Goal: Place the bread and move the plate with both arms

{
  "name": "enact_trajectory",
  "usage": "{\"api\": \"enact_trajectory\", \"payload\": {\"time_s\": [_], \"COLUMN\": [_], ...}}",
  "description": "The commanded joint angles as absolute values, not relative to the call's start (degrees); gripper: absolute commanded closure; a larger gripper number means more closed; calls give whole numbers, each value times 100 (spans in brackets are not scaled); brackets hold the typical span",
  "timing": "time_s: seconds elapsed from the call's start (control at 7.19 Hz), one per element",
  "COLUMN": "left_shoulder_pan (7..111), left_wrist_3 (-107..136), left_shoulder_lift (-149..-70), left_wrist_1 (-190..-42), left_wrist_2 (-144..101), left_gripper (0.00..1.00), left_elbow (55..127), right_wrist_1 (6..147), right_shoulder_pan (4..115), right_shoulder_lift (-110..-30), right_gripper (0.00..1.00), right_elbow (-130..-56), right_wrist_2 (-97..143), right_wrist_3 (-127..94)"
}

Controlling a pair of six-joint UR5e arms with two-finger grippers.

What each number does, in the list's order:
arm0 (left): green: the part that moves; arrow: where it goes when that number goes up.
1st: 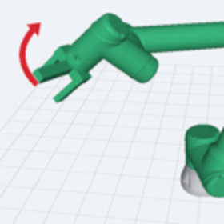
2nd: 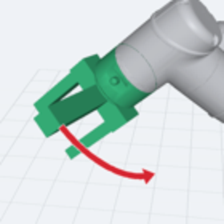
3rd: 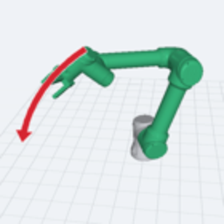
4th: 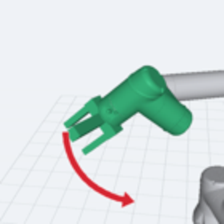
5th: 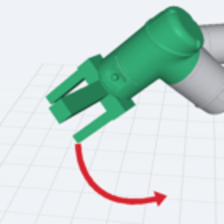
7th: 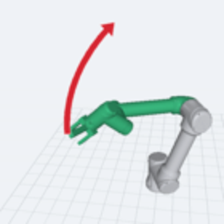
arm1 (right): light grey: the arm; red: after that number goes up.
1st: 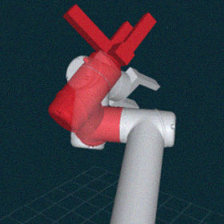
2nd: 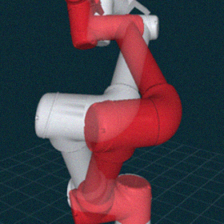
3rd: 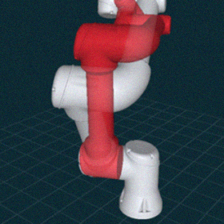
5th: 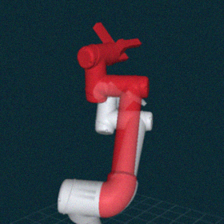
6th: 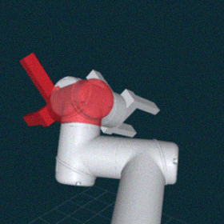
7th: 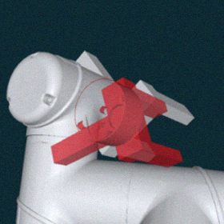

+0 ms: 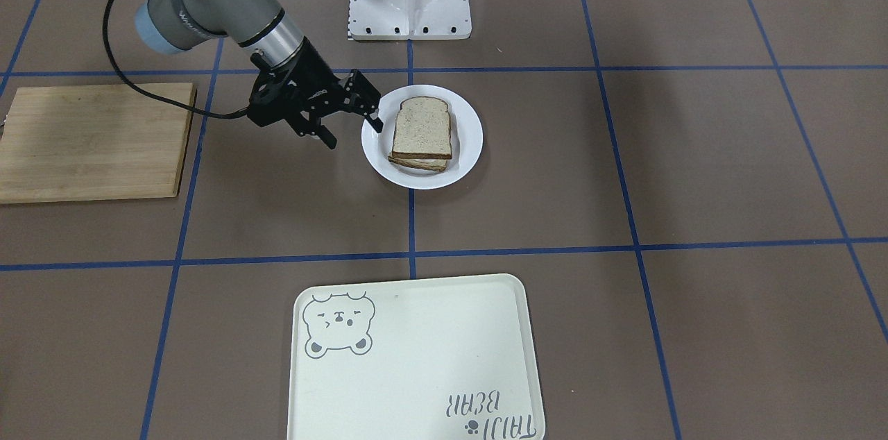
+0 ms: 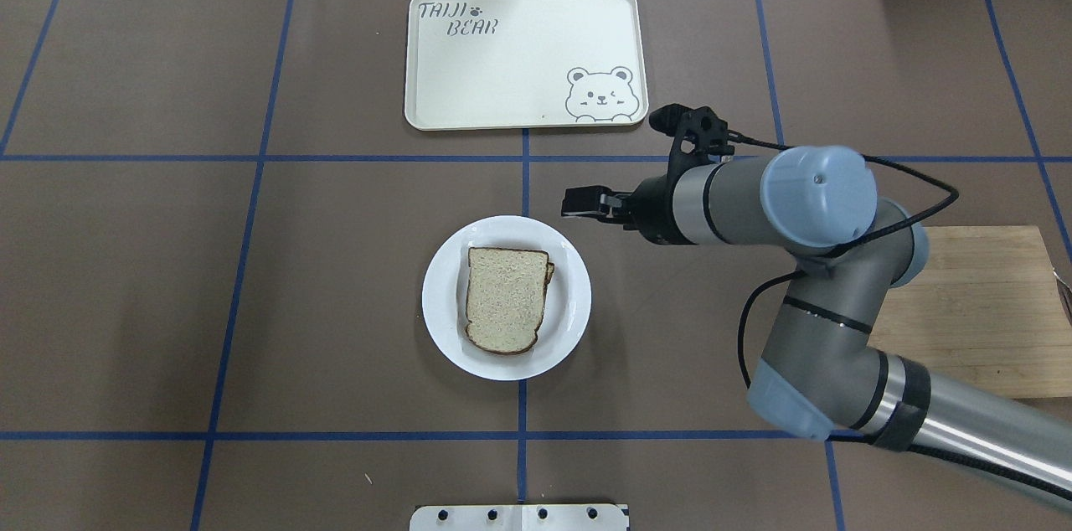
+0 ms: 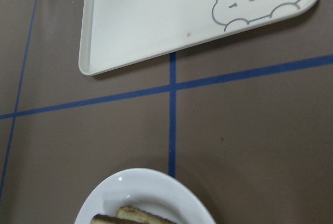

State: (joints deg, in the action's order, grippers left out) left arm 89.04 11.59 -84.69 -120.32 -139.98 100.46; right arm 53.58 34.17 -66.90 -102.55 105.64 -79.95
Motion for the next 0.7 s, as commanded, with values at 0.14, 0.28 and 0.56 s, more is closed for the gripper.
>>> {"api": "enact_trajectory", "payload": {"time_s": [0.14, 0.28, 0.56], "left_shoulder_pan": [8772, 8693, 8212], "left_wrist_3": [1178, 1282, 1545], "left_shoulder_lift": [-8787, -8885, -9078], "left_wrist_1": [-12173, -12208, -12278], "left_wrist_2": [-14019, -14019, -14027], "left_gripper": [1, 1, 1], "left_elbow": [10055, 10055, 10081], "right_wrist_1": [6973, 7631, 8906], "right_shoulder_pan": [5162, 5690, 6945], "right_shoulder_lift": [-6732, -6933, -7284], "right_gripper": [0, 0, 0], "right_elbow": [-10240, -10196, -10029], "right_wrist_2": [12046, 12311, 12785], "right_wrist_3": [-6450, -5181, -2491]}}
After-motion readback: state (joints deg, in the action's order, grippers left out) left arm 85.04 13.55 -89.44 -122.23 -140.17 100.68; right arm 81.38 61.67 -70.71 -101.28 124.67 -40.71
